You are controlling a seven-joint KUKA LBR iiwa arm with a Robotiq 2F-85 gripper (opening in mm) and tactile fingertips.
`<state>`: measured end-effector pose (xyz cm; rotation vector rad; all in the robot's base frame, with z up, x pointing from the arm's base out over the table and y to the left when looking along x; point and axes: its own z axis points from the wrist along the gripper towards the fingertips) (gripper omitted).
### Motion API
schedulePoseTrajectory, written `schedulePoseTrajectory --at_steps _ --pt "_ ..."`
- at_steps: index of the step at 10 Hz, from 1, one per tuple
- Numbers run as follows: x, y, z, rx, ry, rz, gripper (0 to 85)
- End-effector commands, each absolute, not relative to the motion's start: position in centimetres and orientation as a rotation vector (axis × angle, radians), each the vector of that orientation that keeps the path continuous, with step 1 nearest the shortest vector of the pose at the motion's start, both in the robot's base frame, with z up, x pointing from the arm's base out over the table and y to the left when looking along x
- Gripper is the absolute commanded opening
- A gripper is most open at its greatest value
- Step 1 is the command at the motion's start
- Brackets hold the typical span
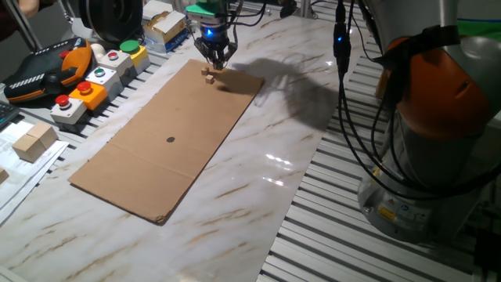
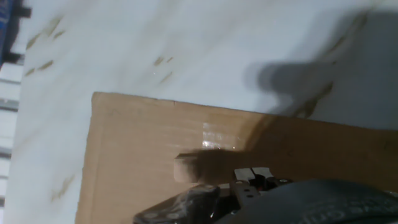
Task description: Use the gripper to push the small block from left to right
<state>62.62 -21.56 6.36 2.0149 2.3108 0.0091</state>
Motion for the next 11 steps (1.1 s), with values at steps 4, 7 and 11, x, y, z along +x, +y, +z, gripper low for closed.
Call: schedulePoseTrajectory --at_steps 4,7,11 --pt "62.76 -21.74 6.03 2.041 2.318 0.019 0.7" --pt "62.75 -21.73 6.04 2.046 2.384 0.031 0.7" --pt "62.75 -21.73 6.04 2.086 2.379 0.02 0.7"
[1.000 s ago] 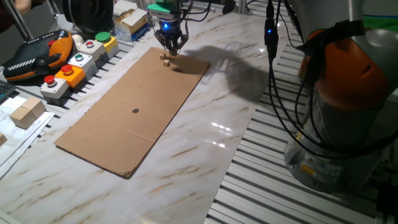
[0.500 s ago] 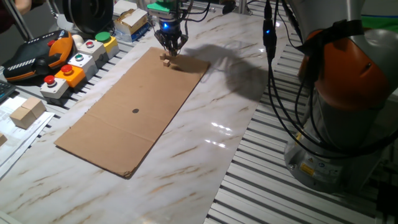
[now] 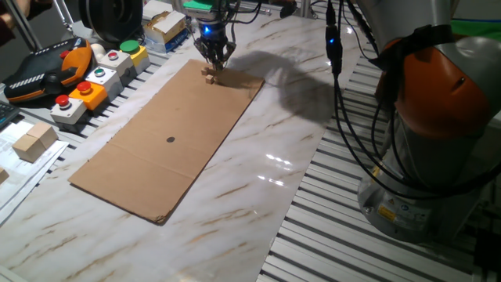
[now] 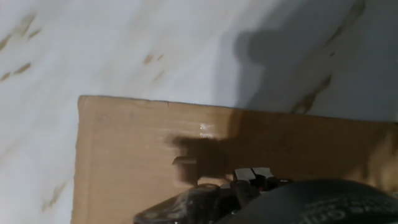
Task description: Use the gripper to push the small block from left to right
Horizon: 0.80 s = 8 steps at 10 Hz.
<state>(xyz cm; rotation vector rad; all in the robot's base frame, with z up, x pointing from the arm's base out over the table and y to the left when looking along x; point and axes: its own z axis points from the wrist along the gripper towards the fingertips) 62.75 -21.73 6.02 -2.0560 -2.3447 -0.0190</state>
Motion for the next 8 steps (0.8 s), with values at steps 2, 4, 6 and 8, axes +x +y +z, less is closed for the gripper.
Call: schedulePoseTrajectory --at_steps 2,4,6,8 --pt "63.1 -22.4 6.1 -2.035 -2.371 -0.035 0.7" --pt "63.6 -23.2 6.2 -2.021 -2.381 -0.038 0.7" --pt "64.5 -23.1 6.0 -2.042 -2.368 -0.034 0.7" --pt "65.1 -23.1 6.5 -2.043 -2.367 -0.031 1.0"
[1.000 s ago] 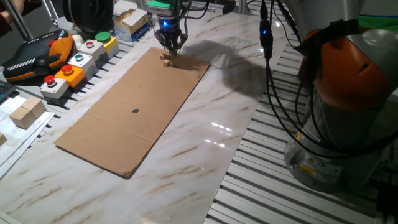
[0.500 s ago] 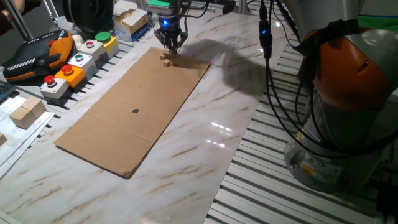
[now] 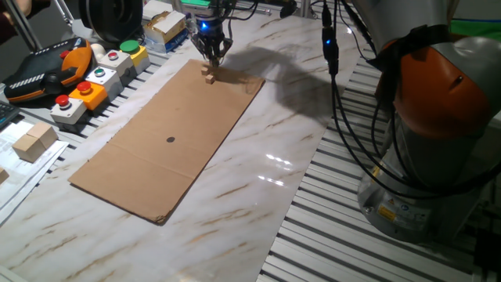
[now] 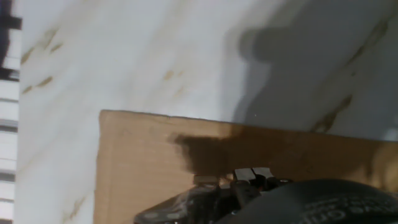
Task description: Use the gripper to push the small block from left to right
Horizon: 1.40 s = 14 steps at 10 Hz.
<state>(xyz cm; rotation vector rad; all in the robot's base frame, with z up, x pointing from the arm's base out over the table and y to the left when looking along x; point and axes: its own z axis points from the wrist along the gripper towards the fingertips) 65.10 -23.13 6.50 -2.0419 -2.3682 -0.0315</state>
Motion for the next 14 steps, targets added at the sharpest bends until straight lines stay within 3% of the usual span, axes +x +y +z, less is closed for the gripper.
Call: schedulePoseTrajectory --at_steps 1,4,6,8,14 --pt "65.1 -23.3 6.7 -2.043 -2.373 -0.034 6.7" --pt "65.3 -23.5 6.6 -2.089 -2.352 -0.048 56.3" --pt "65.5 -23.5 6.4 -2.121 -2.323 -0.046 68.7" --pt "65.8 -23.3 6.2 -2.143 -2.304 -0.038 72.0" --pt "66.7 -23.0 5.1 -2.122 -2.3 -0.049 63.3"
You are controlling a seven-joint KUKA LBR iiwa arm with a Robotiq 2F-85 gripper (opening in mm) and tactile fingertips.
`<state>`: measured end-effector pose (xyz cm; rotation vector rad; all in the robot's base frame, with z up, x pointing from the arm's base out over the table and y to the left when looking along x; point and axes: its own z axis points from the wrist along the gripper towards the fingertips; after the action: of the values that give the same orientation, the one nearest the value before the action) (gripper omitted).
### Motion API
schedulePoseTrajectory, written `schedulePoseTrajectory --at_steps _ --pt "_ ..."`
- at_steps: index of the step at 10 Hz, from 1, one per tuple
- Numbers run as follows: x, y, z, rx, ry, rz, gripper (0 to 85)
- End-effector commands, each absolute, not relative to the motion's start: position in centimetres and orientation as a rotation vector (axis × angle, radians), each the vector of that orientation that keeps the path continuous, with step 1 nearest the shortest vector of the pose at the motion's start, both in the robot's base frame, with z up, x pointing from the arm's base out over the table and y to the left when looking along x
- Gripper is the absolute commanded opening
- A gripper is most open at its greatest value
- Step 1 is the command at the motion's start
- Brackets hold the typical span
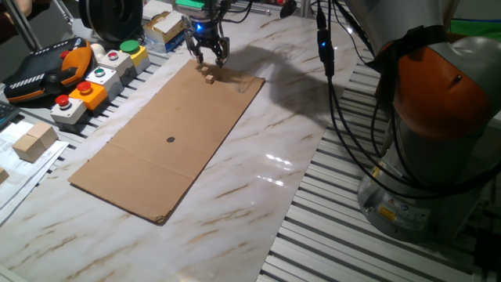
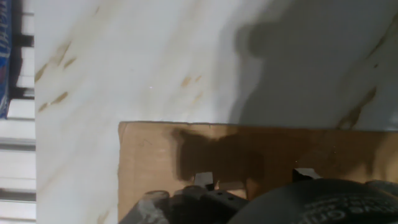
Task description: Use the gripper to push the small block from left to right
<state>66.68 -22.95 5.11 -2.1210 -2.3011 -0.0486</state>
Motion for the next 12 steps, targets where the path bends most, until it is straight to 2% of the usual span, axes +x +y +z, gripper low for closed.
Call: schedulePoseTrajectory --at_steps 1,6,12 --pt "66.76 -22.88 5.07 -2.118 -2.302 -0.05 63.0" --pt "67.14 -22.51 4.54 -2.113 -2.303 -0.049 61.3" --pt "67.28 -22.01 4.21 -2.099 -2.3 -0.041 54.0"
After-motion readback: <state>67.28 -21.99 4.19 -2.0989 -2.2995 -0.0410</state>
